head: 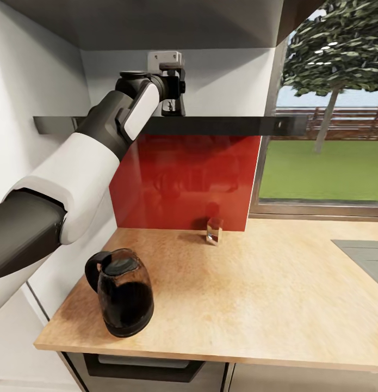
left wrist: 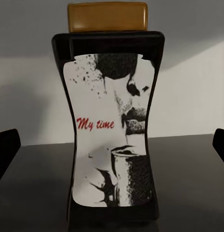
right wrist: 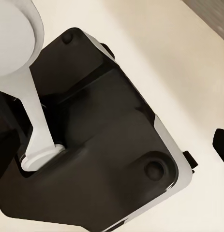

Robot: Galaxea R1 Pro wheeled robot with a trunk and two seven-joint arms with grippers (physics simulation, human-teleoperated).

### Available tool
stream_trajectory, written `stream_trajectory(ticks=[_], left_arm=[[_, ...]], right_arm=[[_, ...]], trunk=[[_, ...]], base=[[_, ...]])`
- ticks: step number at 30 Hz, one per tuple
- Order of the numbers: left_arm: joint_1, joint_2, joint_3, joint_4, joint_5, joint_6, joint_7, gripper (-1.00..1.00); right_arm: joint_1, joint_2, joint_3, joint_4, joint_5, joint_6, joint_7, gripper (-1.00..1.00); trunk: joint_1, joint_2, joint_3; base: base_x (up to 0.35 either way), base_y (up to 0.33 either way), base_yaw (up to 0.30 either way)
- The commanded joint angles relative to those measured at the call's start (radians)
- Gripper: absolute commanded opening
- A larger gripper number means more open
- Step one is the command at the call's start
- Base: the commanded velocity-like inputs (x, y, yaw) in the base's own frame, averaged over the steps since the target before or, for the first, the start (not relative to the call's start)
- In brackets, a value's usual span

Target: Set up a coffee station on the kitchen countertop: keep the coffee maker on the countertop, move the bottle of coffee from the kitchen shelf to the counter next to the coffee maker, place a paper coffee filter on top of the coffee maker, put the saucer next to the coffee maker with the coffee cup on the saucer, and place the electric kettle next to the coffee maker.

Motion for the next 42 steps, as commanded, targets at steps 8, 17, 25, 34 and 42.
stream_trajectory(ticks=[8, 17, 25, 34, 42], left_arm=[[-0.001, 0.0, -0.003, 0.0, 0.011, 0.002, 0.009, 1.0], [-0.001, 0.0, -0.003, 0.0, 0.011, 0.002, 0.009, 1.0], [-0.001, 0.0, -0.002, 0.0, 0.011, 0.002, 0.009, 1.0], [-0.001, 0.0, -0.002, 0.001, 0.011, 0.002, 0.009, 1.0], [-0.001, 0.0, -0.002, 0.001, 0.011, 0.002, 0.009, 1.0]], right_arm=[[-0.001, -0.001, 0.005, -0.001, -0.006, -0.004, -0.001, 1.0], [-0.001, -0.001, 0.004, -0.001, -0.006, -0.004, -0.001, 1.0], [-0.001, -0.001, 0.004, -0.001, -0.006, -0.004, -0.001, 1.0], [-0.001, -0.001, 0.004, -0.001, -0.006, -0.004, -0.001, 1.0], [-0.001, -0.001, 0.004, -0.001, -0.006, -0.004, -0.001, 1.0]], trunk=[[0.0, -0.001, -0.001], [0.0, -0.001, -0.001], [0.0, -0.001, -0.001], [0.0, -0.001, -0.001], [0.0, -0.001, -0.001]], base=[[0.131, 0.0, 0.0], [0.021, 0.0, 0.0], [0.123, 0.0, 0.0], [0.029, -0.018, 0.0], [0.041, -0.058, 0.0]])
